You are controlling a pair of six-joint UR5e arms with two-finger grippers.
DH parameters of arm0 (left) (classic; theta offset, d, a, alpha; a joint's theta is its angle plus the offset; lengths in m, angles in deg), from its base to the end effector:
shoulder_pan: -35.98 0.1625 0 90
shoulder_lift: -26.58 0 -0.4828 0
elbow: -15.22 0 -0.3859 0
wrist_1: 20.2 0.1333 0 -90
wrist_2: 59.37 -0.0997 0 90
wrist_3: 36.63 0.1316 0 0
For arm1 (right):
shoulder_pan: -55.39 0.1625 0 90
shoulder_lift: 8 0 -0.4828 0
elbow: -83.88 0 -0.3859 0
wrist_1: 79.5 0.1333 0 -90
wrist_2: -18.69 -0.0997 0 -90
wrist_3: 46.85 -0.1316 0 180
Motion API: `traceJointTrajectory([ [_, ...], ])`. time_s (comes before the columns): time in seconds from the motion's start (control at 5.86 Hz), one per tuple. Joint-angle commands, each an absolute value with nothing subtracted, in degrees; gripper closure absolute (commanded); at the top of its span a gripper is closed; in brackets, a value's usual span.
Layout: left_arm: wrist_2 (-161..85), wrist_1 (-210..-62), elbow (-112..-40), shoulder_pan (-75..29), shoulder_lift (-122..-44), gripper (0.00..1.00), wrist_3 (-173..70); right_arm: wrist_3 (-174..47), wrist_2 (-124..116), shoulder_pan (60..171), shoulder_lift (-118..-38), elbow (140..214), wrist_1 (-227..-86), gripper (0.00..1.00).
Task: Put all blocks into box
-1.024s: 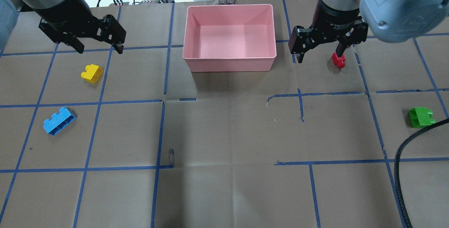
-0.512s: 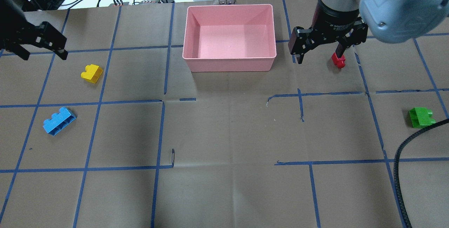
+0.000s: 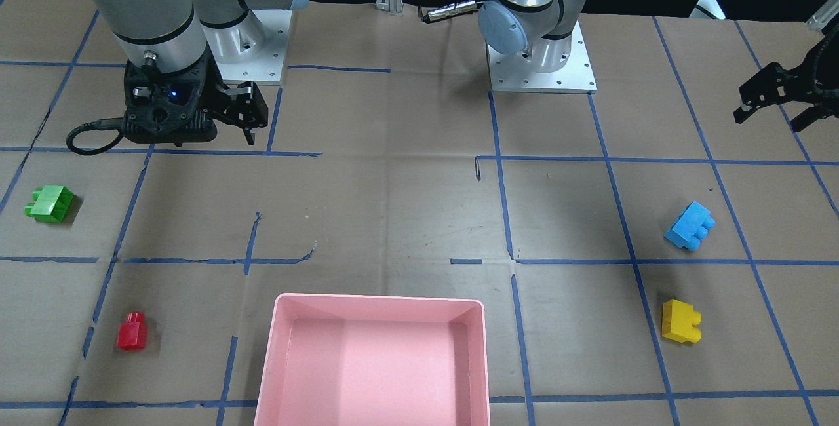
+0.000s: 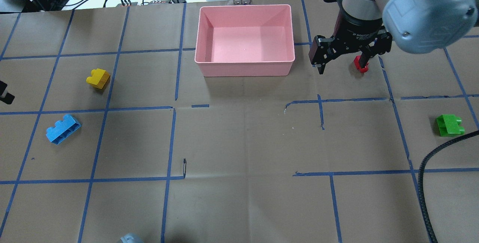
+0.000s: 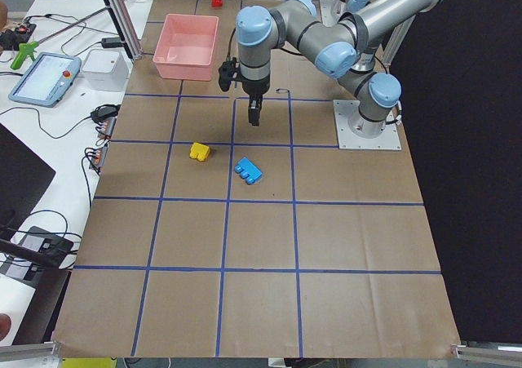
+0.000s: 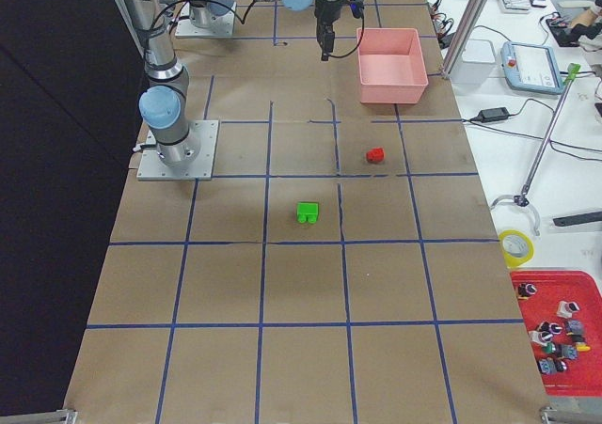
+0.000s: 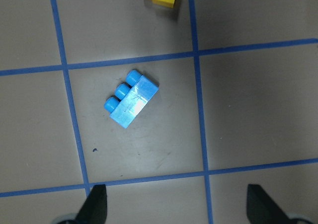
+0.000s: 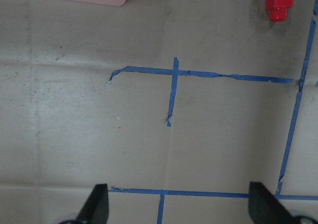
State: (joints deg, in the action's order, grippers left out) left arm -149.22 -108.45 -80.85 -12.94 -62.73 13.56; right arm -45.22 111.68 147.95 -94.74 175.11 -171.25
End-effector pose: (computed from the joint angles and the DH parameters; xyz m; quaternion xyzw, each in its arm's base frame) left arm 0.2078 -0.4418 0.4714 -0.0793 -0.9963 -0.0212 0.0236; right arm 0.1489 -0.4993 0.4783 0.0372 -0.9987 -0.0237 0.0263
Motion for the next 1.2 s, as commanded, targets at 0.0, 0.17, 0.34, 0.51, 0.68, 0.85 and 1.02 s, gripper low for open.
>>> traceJointTrajectory([
  [0.0, -148.75, -108.36, -81.46, -11.39, -64.03, 0.02, 28.5, -35.43, 115.6, 139.05, -94.92, 175.19, -171.69, 0.0],
  [0.17, -148.84, -108.36, -81.2, -12.53, -64.56, 0.01, 36.33, -26.55, 115.37, 130.28, -95.1, 175.37, -172.22, 0.0],
  [0.34, -148.93, -107.4, -81.11, -15.84, -64.91, 0.01, 42.85, -21.76, 114.76, 124.1, -95.18, 175.54, -172.66, 0.01],
  [0.51, -148.93, -105.39, -81.54, -18.92, -65.35, 0.01, 48.31, -18.84, 114.66, 120.82, -94.49, 177.37, -176.06, 0.03],
  [0.68, -148.93, -104.67, -81.63, -19.13, -67.27, 0.02, 48.88, -11.24, 114.66, 116.95, -94.22, 184.35, -187.92, 0.03],
  [0.85, -149.19, -102.66, -81.63, -19.04, -69.38, 0.02, 50.11, -8.29, 114.4, 111.87, -94.31, 192.43, -199.35, 0.01],
  [1.02, -149.19, -100.12, -81.98, -18.87, -71.31, 0.02, 50.81, -8.18, 110.92, 107.82, -93.78, 196.95, -204.17, 0.01],
])
